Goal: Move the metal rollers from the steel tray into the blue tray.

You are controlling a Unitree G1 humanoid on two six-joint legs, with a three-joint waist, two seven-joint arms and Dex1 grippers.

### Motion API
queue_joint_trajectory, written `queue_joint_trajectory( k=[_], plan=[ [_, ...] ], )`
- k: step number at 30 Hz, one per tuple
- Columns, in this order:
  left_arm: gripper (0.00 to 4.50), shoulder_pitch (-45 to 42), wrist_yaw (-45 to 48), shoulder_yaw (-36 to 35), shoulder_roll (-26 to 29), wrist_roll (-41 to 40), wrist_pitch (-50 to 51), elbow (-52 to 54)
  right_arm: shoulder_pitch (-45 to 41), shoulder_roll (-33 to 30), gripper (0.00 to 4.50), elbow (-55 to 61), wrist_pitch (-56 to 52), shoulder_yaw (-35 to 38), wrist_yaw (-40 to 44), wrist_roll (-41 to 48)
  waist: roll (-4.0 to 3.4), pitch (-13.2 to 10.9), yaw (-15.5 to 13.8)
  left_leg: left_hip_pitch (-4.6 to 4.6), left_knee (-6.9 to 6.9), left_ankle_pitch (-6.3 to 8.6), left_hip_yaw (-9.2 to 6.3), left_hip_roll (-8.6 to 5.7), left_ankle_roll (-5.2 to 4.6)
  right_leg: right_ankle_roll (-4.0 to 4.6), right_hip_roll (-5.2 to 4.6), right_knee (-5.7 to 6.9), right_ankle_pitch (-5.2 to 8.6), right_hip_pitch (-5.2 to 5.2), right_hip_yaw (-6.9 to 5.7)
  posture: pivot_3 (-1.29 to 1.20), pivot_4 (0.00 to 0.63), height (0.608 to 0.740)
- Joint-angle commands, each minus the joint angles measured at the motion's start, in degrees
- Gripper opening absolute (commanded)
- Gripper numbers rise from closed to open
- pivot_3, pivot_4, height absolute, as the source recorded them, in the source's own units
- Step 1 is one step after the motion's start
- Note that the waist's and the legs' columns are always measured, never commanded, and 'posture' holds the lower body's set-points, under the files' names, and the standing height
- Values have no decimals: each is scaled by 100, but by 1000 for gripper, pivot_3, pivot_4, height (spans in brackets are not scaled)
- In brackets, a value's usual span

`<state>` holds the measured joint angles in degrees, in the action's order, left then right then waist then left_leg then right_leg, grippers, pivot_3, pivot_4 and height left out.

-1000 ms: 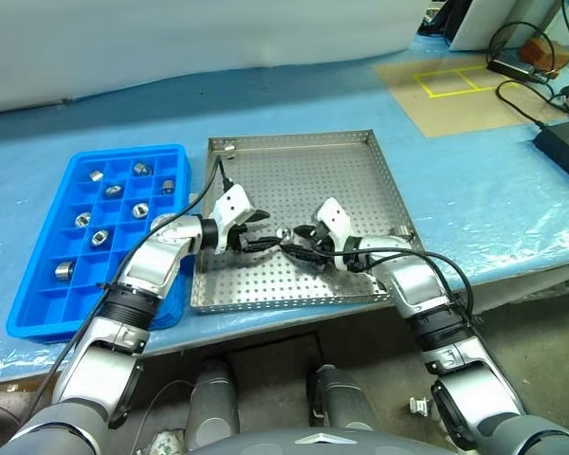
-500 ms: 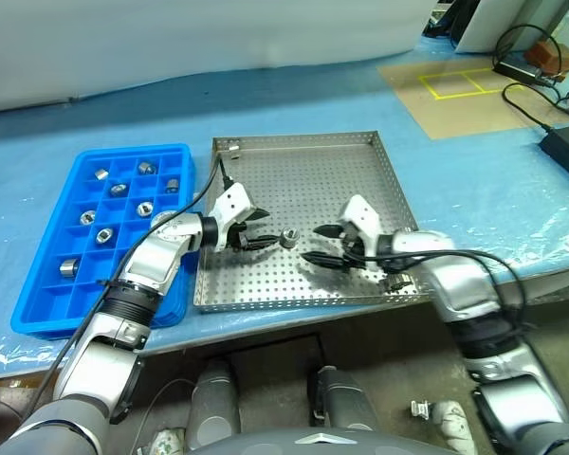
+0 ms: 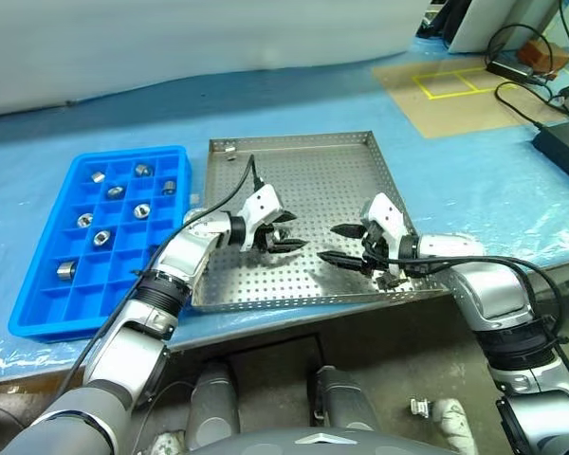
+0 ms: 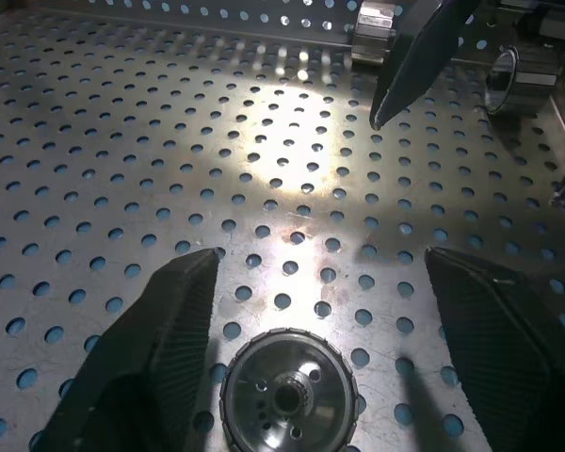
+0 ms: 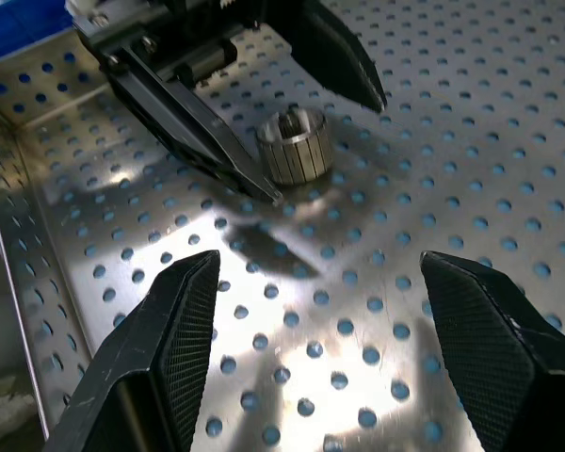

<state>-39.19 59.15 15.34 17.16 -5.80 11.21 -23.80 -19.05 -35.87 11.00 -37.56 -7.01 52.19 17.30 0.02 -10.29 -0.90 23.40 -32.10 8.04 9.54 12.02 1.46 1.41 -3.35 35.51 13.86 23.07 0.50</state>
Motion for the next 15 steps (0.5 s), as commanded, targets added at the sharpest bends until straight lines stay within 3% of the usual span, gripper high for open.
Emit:
queue_joint_trajectory(
  k=[1,15],
  plan=[
    [4488,29,-66,79,66,196,-150,14,-18,-50,3558,137,126,99,-109,-32,-1,1,30,0,0,0,0,0,0,0,1,0,0,2,1,-330,150,740],
    [4488,-137,-266,141,-209,500,-118,-784,88,-40,3558,120,209,32,-375,-181,-3,2,15,-7,-6,10,2,-1,-18,0,-2,2,0,-7,3,-347,150,740]
  ],
)
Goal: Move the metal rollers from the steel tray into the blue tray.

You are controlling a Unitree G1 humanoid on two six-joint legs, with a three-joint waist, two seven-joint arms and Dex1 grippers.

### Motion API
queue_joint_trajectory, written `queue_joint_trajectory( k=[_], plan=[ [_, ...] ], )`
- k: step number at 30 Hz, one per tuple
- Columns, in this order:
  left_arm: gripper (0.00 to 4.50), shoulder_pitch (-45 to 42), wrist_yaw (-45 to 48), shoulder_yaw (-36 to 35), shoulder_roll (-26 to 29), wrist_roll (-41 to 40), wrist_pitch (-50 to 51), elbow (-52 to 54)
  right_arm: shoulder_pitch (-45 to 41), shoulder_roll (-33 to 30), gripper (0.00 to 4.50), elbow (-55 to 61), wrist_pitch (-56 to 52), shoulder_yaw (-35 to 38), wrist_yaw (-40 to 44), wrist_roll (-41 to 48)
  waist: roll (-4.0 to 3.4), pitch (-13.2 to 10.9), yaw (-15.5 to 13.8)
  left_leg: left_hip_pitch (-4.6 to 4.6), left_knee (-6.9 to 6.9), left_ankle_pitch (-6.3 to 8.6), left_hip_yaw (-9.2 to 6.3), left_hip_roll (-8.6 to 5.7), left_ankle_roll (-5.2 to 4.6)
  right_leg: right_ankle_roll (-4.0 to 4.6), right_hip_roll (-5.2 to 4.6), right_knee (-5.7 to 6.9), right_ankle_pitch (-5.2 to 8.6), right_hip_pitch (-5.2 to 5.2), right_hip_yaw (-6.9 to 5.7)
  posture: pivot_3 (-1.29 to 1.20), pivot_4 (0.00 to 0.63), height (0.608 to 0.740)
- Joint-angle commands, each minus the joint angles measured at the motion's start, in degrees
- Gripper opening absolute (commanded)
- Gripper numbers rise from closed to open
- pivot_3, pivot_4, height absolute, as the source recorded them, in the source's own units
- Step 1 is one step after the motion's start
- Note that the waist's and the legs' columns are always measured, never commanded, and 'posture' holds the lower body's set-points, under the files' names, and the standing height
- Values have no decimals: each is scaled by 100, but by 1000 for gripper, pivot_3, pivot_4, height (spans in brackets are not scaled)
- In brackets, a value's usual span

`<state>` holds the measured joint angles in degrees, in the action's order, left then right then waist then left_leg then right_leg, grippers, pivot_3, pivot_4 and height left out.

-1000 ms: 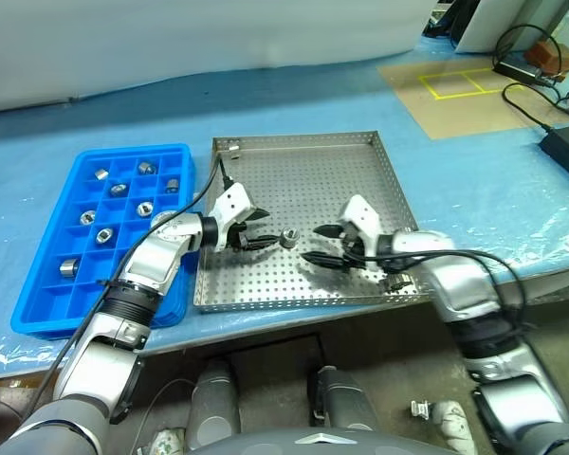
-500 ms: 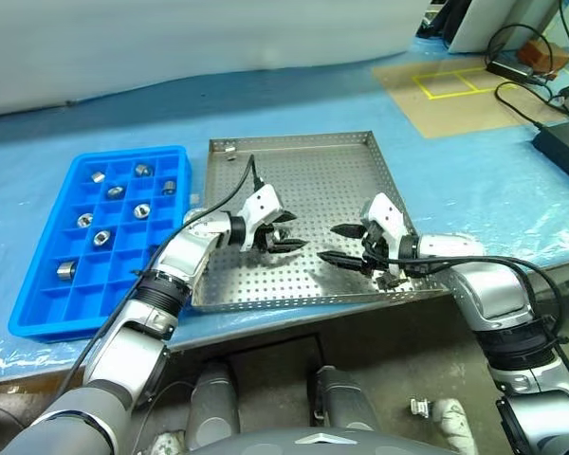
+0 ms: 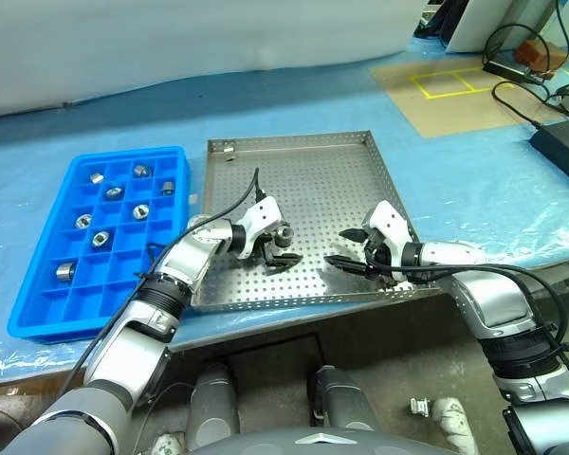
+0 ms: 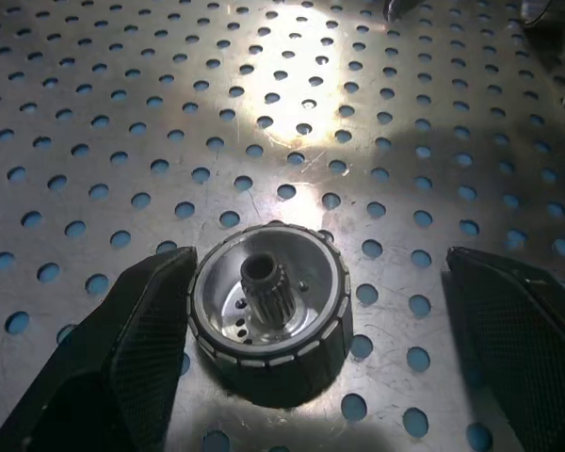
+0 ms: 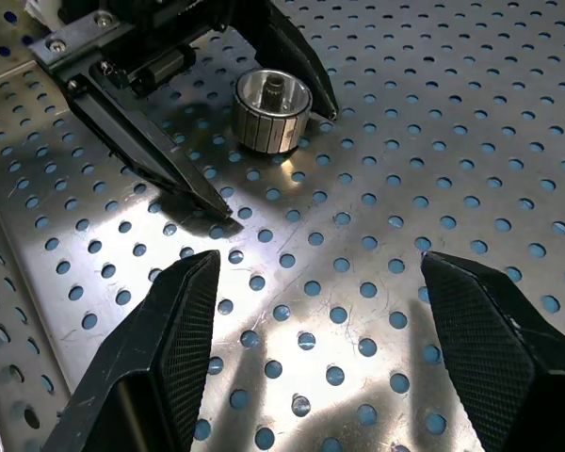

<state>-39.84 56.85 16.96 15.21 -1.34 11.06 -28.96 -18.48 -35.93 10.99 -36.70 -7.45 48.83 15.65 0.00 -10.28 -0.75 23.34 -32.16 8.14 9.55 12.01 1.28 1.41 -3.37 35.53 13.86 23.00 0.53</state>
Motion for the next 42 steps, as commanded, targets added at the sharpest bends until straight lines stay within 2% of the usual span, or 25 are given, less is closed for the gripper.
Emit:
queue_joint_trajectory(
  k=[1,3,6,8,13,17,25,32,36,42],
  plan=[
    [4312,-103,-118,-44,-28,86,-145,-411,38,-35,3558,107,138,75,-52,-27,-1,1,0,-2,0,0,1,-1,0,0,0,0,0,-1,1,-347,150,740],
    [3863,-129,-137,-62,-14,115,-273,-571,44,-16,3558,93,155,63,-79,-47,-1,1,0,-11,0,1,3,-1,0,0,-1,0,0,-10,4,-344,150,740],
    [2895,-157,-246,-76,-21,166,-307,-598,66,-6,3558,93,199,8,-84,-95,-1,1,0,-19,0,1,8,-1,-1,0,-1,0,0,-14,11,-344,150,740],
    [2895,-127,-224,-121,31,151,-380,-598,61,8,3558,82,219,-17,-79,-117,-1,1,0,-19,0,2,11,-1,-3,0,-1,0,0,-14,14,-333,150,740],
    [1776,-87,-433,-284,90,128,-577,-537,-50,51,3558,-51,287,-49,-42,-131,-1,1,6,-20,2,4,19,0,-5,0,0,-1,0,-8,21,-317,150,740],
    [1776,21,-360,-674,144,-342,-205,153,-148,144,3558,-174,396,-60,12,-102,0,0,12,-18,1,5,26,-2,-8,0,0,0,0,-2,30,-292,150,740],
    [1776,838,-86,-1263,830,-1294,846,2525,-1034,567,3558,-394,410,-18,298,235,0,0,-18,-7,11,7,38,1,-10,0,1,3,0,22,38,-164,150,740],
    [1776,1608,-915,-2234,1409,-1516,1401,3704,-2137,1387,3558,-1187,835,-537,812,192,0,-1,-86,-7,18,2,38,5,0,0,2,10,1,29,34,37,150,740],
    [1776,2387,-1455,-2789,1649,-1450,1504,4081,-2667,1794,3558,-1873,1226,-771,1151,84,0,-1,-215,-4,43,-12,37,9,23,5,6,7,4,41,26,153,150,740],
    [1776,3398,-2203,-3526,1673,-1522,1742,4680,-3159,2196,3558,-2718,1730,-990,1674,-53,4,-1,-551,32,53,-13,13,24,25,18,5,-2,11,53,-34,273,150,740]
  ],
)
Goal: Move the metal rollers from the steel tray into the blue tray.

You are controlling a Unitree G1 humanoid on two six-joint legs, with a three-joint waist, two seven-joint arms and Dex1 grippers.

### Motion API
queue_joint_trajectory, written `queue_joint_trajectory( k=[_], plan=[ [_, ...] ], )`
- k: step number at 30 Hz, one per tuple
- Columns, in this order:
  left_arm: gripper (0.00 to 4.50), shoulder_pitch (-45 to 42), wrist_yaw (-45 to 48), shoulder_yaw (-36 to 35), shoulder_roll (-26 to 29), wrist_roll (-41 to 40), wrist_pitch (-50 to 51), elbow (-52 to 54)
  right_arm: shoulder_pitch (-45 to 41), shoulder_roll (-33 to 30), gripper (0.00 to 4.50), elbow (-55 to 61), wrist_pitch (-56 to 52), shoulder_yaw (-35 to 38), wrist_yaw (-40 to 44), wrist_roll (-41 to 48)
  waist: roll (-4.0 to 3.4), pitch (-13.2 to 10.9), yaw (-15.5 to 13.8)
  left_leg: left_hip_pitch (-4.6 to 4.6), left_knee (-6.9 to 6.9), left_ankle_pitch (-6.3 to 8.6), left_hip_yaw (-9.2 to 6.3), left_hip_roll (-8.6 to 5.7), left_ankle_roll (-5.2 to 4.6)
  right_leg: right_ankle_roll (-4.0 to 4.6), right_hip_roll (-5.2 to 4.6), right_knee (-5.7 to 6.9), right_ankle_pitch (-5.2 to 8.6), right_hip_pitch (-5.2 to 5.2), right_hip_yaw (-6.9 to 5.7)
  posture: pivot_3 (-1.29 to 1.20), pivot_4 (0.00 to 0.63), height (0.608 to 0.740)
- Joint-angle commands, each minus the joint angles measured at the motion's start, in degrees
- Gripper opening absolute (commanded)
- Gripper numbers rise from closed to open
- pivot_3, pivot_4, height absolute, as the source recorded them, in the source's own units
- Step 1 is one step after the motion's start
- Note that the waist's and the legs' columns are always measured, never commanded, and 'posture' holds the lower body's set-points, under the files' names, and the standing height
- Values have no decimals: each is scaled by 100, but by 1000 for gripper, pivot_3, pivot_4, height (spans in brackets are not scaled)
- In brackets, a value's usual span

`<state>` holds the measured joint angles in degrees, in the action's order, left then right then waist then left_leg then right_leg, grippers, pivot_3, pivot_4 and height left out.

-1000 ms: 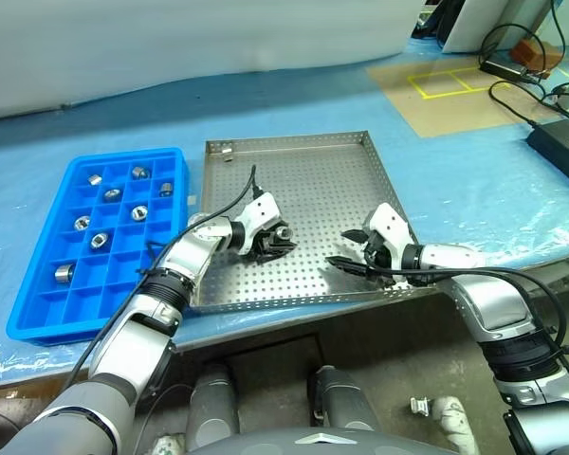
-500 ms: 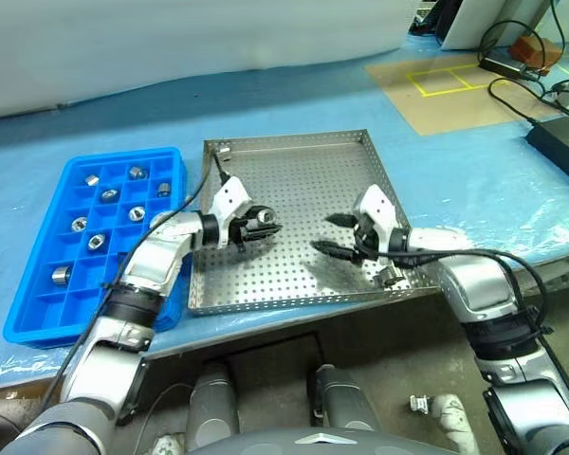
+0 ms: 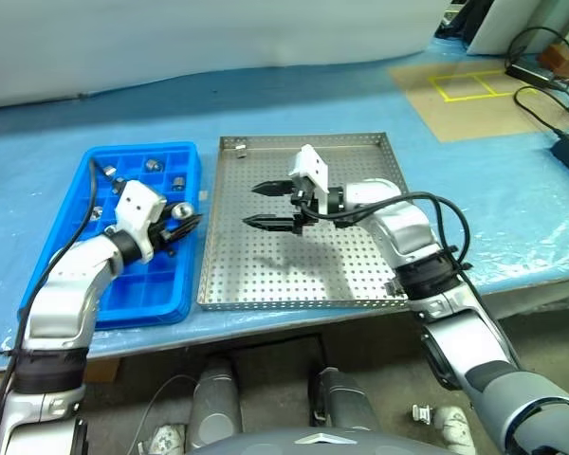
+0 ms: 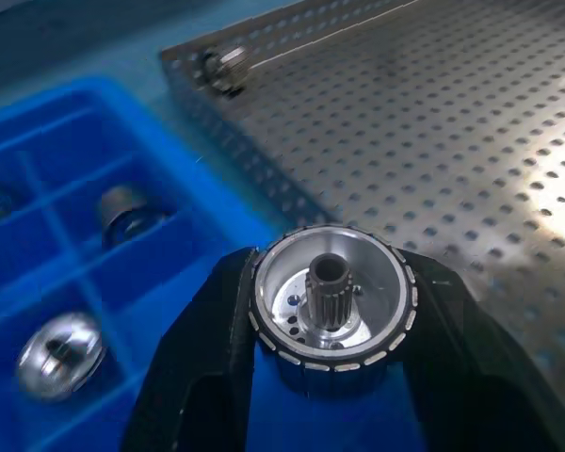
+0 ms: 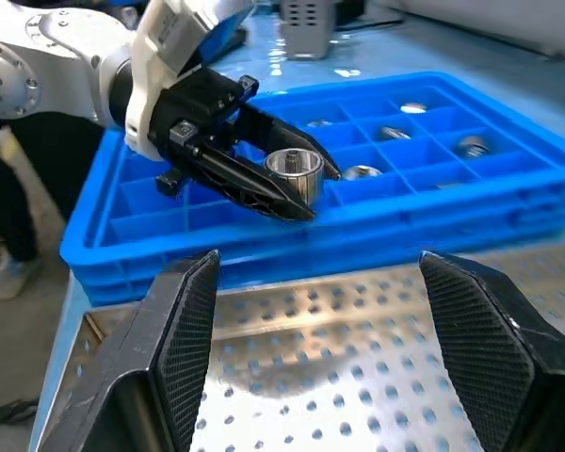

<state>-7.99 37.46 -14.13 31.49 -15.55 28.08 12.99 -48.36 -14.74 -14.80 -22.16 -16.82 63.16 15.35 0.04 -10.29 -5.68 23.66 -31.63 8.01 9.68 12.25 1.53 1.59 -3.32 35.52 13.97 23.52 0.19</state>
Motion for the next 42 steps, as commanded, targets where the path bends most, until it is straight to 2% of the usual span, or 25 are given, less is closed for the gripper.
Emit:
queue_joint_trajectory(
  k=[1,8,13,22,29,36,42],
  plan=[
    [1776,340,-316,-476,42,-125,57,573,-199,100,3558,-209,332,-71,304,-45,2,0,-128,7,1,0,-9,0,0,3,-1,2,2,0,-12,285,150,740],
    [1776,1895,-492,-1374,44,-331,152,1436,-339,195,3558,-614,678,-147,567,-259,4,-1,-311,18,0,-2,-30,10,5,4,0,2,3,2,-27,325,150,740],
    [1776,2542,-464,-1621,49,-429,126,1608,-273,196,3558,-641,756,-158,625,-355,4,-1,-362,17,12,-12,-41,21,21,5,2,2,7,3,-33,334,150,740],
    [1776,2032,-925,-1087,89,19,154,1127,-265,253,3558,-730,860,-136,569,-507,6,0,-465,6,22,-19,-43,29,31,5,3,10,7,3,-28,316,150,740],
    [3983,2138,-811,-1089,186,-68,216,1071,-101,144,3558,-569,777,-100,487,-542,6,3,-447,8,22,-21,-43,11,33,7,11,12,8,9,-27,280,150,740],
    [3983,1254,-509,-897,470,-421,275,962,-9,38,3558,-423,681,7,323,-526,6,3,-451,8,20,-25,-43,15,40,8,14,23,8,10,-31,211,150,740],
    [3983,87,-210,-266,617,-452,253,544,130,-219,3558,-165,408,391,-61,-450,7,4,-391,5,-11,-38,-43,9,55,6,10,40,6,1,-23,127,150,740]
  ],
)
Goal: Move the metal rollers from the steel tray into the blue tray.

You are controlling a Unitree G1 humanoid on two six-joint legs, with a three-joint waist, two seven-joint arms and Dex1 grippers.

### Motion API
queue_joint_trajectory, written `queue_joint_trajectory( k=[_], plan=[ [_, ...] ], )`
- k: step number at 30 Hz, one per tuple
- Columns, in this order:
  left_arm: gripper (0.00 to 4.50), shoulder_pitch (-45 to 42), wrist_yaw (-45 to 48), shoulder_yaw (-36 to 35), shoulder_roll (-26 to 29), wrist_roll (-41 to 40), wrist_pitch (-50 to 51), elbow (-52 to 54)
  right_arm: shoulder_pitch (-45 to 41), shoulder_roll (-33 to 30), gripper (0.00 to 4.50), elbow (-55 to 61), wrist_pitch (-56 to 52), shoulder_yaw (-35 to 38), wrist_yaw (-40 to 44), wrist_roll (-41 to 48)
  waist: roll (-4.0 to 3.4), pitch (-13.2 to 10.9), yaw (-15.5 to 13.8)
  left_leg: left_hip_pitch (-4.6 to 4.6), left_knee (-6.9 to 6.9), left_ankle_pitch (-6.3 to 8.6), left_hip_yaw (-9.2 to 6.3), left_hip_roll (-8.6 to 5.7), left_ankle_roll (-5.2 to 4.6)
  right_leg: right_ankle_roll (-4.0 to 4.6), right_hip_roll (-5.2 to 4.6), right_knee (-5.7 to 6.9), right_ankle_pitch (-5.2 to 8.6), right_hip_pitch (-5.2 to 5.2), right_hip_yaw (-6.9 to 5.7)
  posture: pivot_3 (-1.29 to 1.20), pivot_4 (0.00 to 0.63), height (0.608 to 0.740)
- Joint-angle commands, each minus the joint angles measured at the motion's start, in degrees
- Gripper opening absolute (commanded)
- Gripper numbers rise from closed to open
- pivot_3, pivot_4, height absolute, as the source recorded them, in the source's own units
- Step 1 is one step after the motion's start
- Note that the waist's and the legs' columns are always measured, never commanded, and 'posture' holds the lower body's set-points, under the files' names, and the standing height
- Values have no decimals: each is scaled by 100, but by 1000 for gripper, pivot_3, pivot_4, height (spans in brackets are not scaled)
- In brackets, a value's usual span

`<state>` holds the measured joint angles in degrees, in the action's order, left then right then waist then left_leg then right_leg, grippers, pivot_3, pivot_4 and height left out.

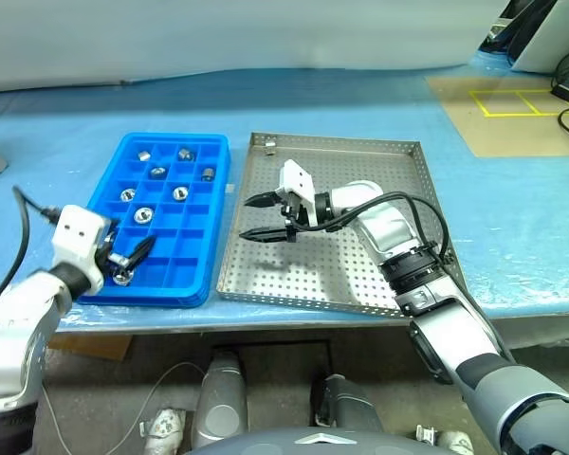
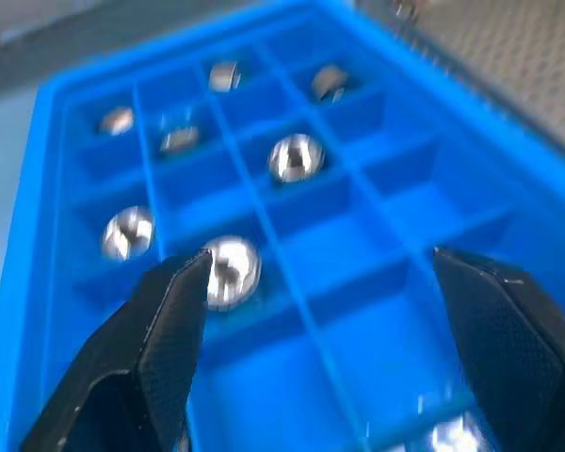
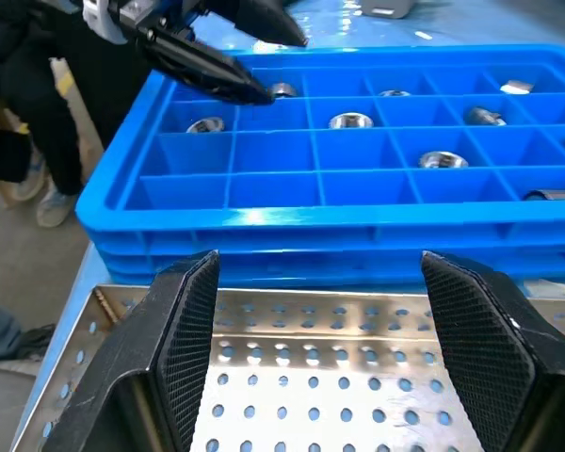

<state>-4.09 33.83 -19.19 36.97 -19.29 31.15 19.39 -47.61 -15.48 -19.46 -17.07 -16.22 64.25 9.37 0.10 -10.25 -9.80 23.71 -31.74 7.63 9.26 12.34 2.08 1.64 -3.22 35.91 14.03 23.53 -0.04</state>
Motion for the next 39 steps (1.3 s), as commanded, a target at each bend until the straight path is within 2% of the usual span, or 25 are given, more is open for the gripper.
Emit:
queue_joint_trajectory(
  k=[1,5,9,14,20,25,29,33,39],
  plan=[
    [3983,-438,221,342,71,-92,-52,-140,93,-198,3558,364,-153,389,-224,157,1,0,29,0,-2,-1,0,-1,2,0,-1,0,0,-1,1,94,150,740],
    [3983,-925,870,1063,81,-262,-12,-210,453,-661,3558,968,-571,733,-366,283,3,1,132,4,-15,0,-1,-2,0,-2,-1,-1,-1,-4,-1,19,150,740],
    [3983,-1427,1534,2003,-16,-29,-336,-670,1038,-1251,3558,1841,-1093,1117,-580,422,-1,3,253,2,-17,1,1,-1,-3,-21,3,0,-12,-6,1,-92,150,740],
    [3983,-2494,2018,2946,-665,442,-1065,-2061,1877,-1761,3558,3025,-1838,1666,-1098,608,-6,6,456,-17,-22,0,6,-3,-3,-23,4,0,-14,-28,10,-264,150,740],
    [3983,-3728,2510,3896,-1827,1233,-2298,-4369,2948,-2111,3558,4415,-2729,2319,-1741,831,-14,11,767,-42,-40,13,21,-18,-27,-25,-5,-15,-16,-60,38,-436,150,740],
    [3983,-4737,2208,3798,-2953,1492,-3194,-6301,3619,-2254,3558,5281,-3361,2943,-2249,1057,-15,12,1029,-52,-50,30,41,-26,-56,-35,-4,-23,-22,-64,70,-575,150,740],
    [3983,-5367,2093,3578,-3642,1502,-3566,-7377,4089,-2167,3558,5803,-3694,3333,-2655,1176,-16,12,1129,-55,-65,54,61,-32,-95,-49,-6,-33,-30,-65,103,-647,150,740],
    [3983,-5703,2226,3452,-4176,1559,-3756,-7996,4467,-2053,3558,6219,-3902,3599,-3019,1292,-20,14,1287,-59,-83,78,85,-45,-133,-63,-19,-52,-38,-71,133,-692,150,740],
    [3983,-5874,1923,3360,-4574,1861,-4043,-8576,4858,-1930,3558,6530,-3989,3942,-3436,1365,-22,15,1541,-54,-100,97,92,-51,-164,-90,-24,-100,-54,-93,145,-749,150,740]
  ],
)
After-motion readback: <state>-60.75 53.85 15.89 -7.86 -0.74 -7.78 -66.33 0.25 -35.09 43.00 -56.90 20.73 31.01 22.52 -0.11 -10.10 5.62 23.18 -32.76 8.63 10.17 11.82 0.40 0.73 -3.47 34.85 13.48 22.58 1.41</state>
